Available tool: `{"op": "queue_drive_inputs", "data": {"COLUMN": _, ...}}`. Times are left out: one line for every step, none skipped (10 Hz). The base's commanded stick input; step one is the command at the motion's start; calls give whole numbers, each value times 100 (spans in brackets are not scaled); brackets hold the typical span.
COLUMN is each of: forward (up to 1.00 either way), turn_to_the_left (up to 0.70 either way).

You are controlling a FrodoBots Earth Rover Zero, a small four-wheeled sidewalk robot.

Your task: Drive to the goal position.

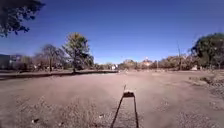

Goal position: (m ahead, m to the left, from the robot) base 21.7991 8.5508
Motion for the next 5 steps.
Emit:
{"op": "queue_drive_inputs", "data": {"forward": 50, "turn_to_the_left": 0}}
{"op": "queue_drive_inputs", "data": {"forward": 50, "turn_to_the_left": 0}}
{"op": "queue_drive_inputs", "data": {"forward": 50, "turn_to_the_left": 0}}
{"op": "queue_drive_inputs", "data": {"forward": 50, "turn_to_the_left": 0}}
{"op": "queue_drive_inputs", "data": {"forward": 50, "turn_to_the_left": 0}}
